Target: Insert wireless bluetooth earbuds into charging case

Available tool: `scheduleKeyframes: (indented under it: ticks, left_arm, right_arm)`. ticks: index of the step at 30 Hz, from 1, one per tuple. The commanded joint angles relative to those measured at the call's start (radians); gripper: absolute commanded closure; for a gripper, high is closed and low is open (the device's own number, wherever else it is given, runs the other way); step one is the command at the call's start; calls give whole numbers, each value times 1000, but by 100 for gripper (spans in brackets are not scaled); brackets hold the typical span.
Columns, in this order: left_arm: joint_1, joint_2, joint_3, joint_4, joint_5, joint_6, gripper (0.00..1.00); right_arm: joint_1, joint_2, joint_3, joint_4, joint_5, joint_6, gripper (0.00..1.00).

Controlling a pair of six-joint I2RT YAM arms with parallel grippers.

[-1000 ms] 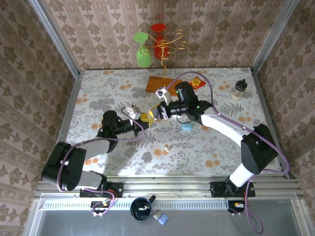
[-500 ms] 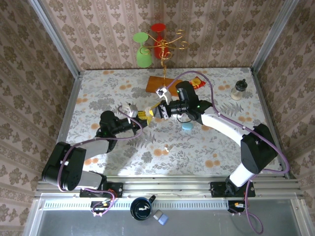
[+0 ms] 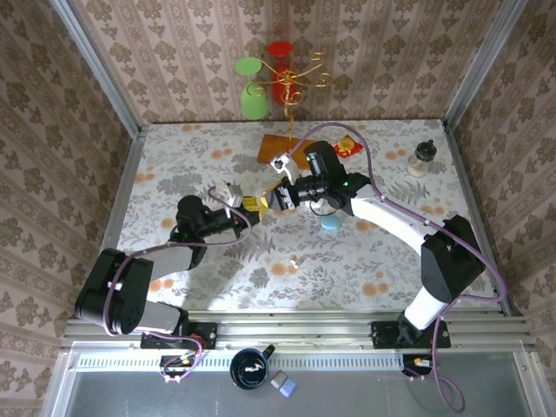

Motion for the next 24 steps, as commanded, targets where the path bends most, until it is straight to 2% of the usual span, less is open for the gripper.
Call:
scheduleKeyframes:
  ticks: [1,7,14,17,20,22,24]
  left_arm:
    - [-2,-8,4,94,51,9,98]
    - [-2,-5,2,95,49,9,98]
    - [-2,-13,-1,94,49,10,98]
    - [0,-14,-4,93,45,15,99]
    - [2,-14,-5,96,45,15,98]
    - [2,-15,-5,97,46,14,98]
    - [2,-14,-5,98,49,13,99]
  right_arm:
    - [2,-27,-14,-21,46,21,59]
    - [-1,-76,-36,16,74,55,48]
    - [-11,-103,-56,34,92,82,47]
    - [-16,-114,-65,41,92,91,56]
    - [-17,-114,-68,37,81,88,70]
    - [-17,-104,-61,24,68,84,83]
    - [-17,-91,-51,19,42,84,85]
